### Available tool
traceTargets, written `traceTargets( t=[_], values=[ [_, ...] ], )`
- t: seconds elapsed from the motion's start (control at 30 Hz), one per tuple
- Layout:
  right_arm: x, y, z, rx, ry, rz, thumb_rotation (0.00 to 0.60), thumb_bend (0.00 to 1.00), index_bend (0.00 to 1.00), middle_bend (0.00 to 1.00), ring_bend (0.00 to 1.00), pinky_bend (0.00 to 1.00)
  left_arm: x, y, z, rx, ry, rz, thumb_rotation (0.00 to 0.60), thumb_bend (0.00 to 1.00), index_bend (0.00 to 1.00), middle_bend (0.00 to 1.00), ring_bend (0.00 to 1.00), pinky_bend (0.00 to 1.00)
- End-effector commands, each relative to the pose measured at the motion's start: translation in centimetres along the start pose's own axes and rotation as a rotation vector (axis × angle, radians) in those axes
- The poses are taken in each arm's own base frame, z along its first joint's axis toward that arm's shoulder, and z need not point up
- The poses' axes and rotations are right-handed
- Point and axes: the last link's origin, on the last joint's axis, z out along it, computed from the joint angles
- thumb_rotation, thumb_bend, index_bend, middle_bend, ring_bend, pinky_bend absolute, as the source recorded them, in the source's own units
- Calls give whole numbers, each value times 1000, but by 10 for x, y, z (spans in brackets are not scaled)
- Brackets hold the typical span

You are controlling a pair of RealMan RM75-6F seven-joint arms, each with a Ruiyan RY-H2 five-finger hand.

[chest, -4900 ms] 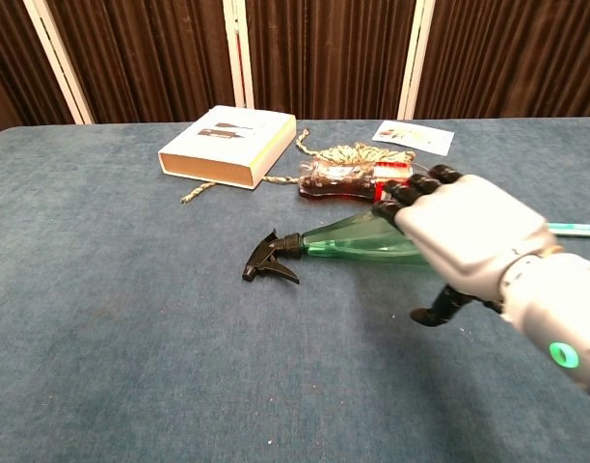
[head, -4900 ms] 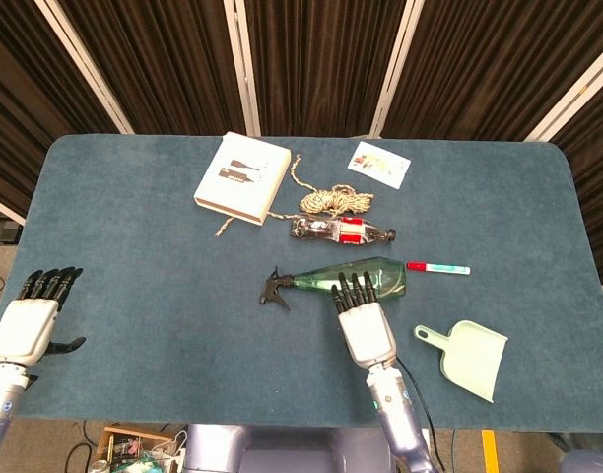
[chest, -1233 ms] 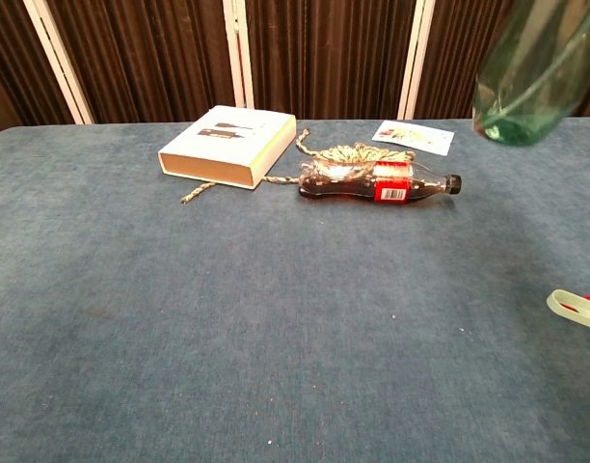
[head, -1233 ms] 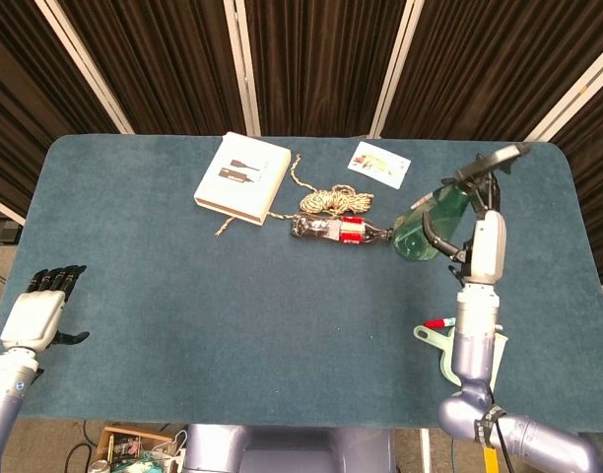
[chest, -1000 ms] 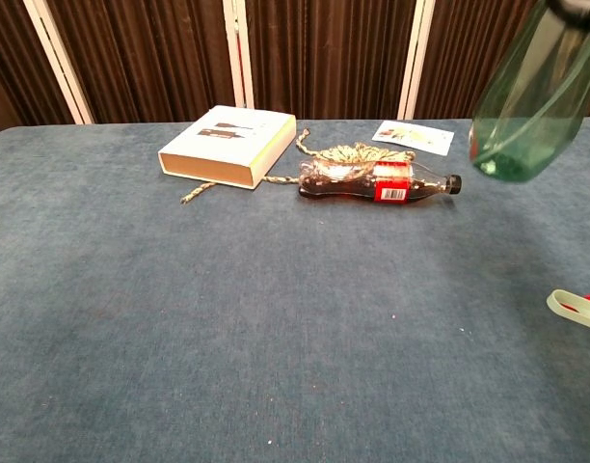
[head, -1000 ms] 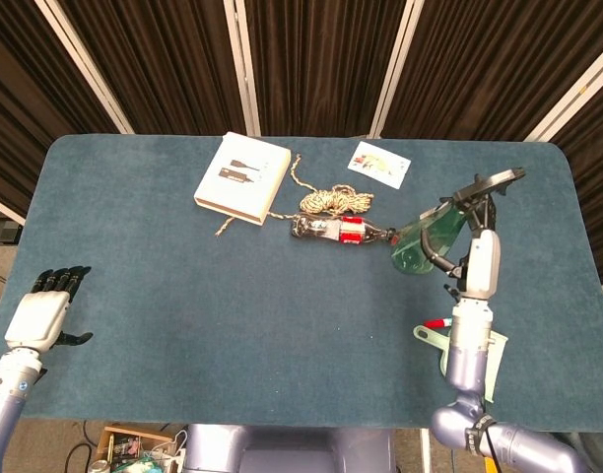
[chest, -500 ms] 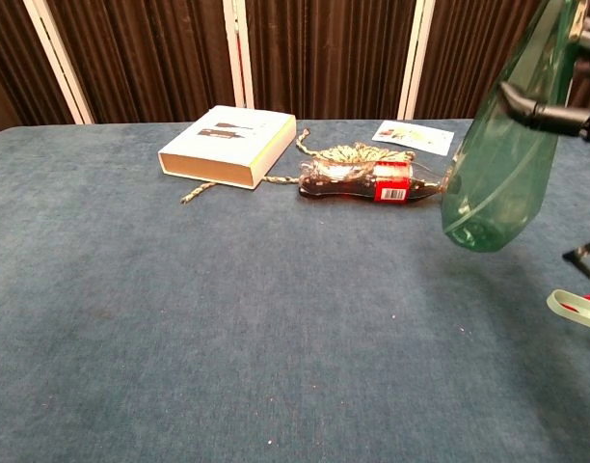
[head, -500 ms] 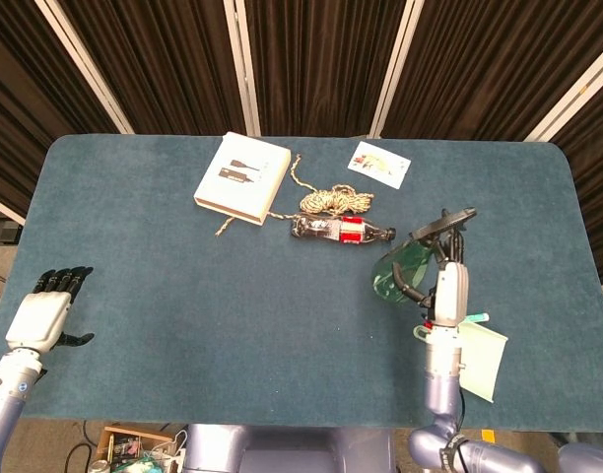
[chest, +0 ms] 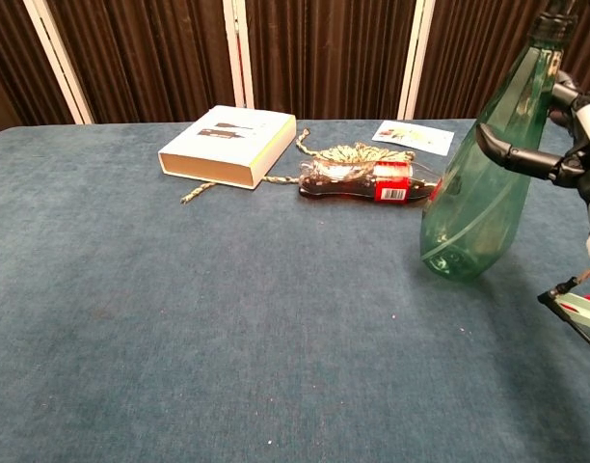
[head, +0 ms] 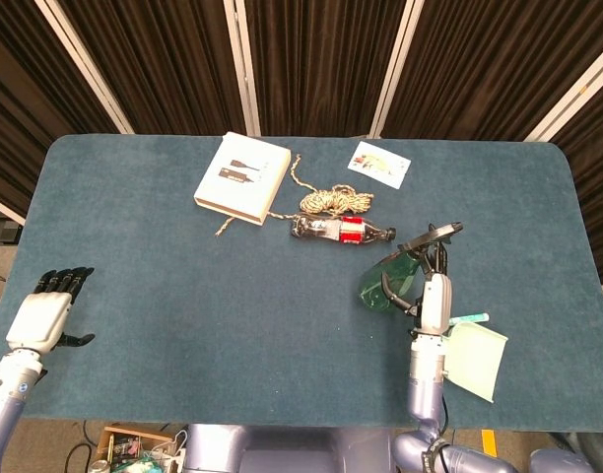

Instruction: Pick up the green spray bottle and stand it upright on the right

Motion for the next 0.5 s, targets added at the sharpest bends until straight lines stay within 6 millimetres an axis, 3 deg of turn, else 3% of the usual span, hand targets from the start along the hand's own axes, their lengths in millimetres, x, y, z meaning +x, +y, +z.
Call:
traceTargets(
  t=[0.03, 0.5],
  values=[
    [0, 7, -1, -46, 2, 42, 600, 618, 825, 31, 0, 0, -1, 0, 1, -1, -4, 2, 600, 35, 63, 55, 41, 0],
    [4, 24, -17, -68, -1, 34, 600, 633, 818, 30, 0, 0, -3, 4, -3, -13, -7, 10, 600, 35, 63, 56, 41, 0]
  ],
)
